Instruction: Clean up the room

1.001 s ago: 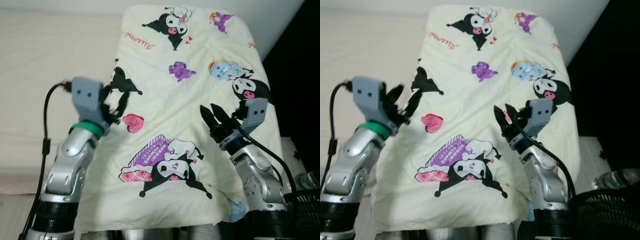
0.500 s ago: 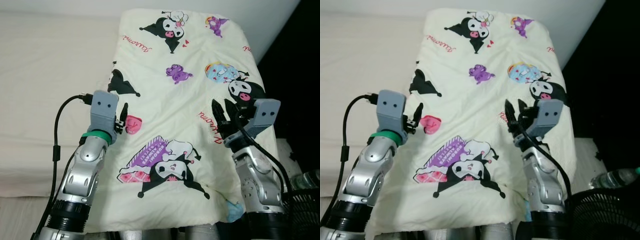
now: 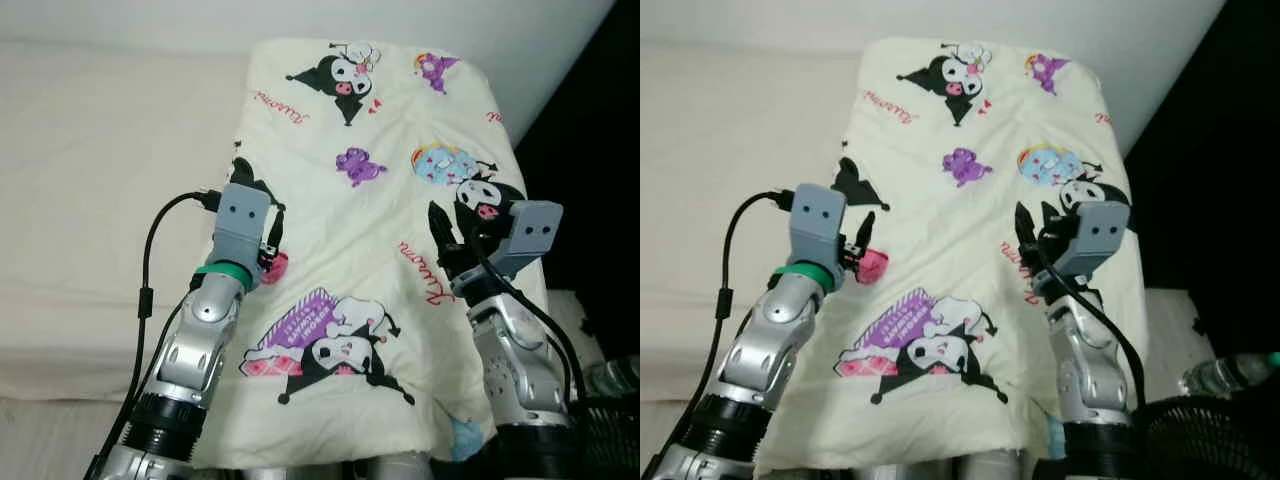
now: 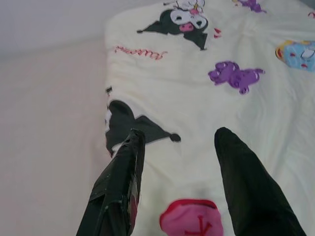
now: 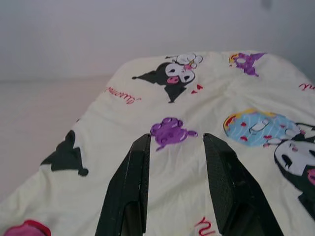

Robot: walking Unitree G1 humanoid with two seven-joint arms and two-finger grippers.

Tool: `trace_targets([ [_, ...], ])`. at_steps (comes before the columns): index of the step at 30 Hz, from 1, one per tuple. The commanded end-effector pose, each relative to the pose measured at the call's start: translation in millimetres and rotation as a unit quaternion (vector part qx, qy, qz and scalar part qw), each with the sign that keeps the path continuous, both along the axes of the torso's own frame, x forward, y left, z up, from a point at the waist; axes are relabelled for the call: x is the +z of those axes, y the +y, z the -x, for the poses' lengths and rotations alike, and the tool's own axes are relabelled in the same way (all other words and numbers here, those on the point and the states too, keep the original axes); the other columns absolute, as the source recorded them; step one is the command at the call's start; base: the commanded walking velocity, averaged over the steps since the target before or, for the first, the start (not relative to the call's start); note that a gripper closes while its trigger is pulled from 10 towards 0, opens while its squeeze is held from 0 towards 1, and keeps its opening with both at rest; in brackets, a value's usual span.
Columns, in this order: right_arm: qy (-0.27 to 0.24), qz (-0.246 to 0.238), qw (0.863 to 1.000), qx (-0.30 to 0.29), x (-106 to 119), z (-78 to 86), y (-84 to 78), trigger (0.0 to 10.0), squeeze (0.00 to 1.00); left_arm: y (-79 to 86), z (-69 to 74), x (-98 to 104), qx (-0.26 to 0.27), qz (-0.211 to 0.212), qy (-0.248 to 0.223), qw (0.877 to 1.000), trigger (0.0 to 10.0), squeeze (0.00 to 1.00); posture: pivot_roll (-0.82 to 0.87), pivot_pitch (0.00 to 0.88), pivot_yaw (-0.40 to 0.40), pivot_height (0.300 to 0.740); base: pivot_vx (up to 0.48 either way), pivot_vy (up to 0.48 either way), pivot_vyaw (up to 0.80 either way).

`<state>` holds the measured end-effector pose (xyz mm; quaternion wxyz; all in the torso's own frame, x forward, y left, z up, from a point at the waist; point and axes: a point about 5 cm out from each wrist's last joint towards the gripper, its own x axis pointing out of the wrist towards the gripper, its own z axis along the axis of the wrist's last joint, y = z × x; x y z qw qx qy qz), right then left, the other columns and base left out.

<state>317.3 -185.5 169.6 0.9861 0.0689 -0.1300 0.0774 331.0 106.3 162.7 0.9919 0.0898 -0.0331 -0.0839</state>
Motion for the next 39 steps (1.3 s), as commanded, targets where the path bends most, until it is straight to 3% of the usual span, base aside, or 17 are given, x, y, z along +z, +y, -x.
trace_targets([
  [1,0.013,0.002,1.0,-0.015,-8.4,2.6,-6.4,10.0,0.0,0.0,2.2,-7.4,-0.001,-0.003,0.017,1.0,10.0,0.0,-0.14,0.078,0.01,0.668,0.0,0.0,0.0],
  [22,0.014,0.002,1.0,-0.022,-9.6,-0.2,-6.4,10.0,0.0,-5.2,-1.5,-5.8,-0.017,0.012,0.042,0.999,10.0,0.0,-0.14,0.076,0.021,0.738,0.0,0.0,0.0],
  [39,0.013,0.001,1.0,-0.028,-9.6,0.3,-7.5,10.0,0.0,-7.6,-3.2,-5.6,-0.023,0.009,0.044,0.999,10.0,0.0,-0.15,0.071,0.029,0.74,0.0,0.0,0.0],
])
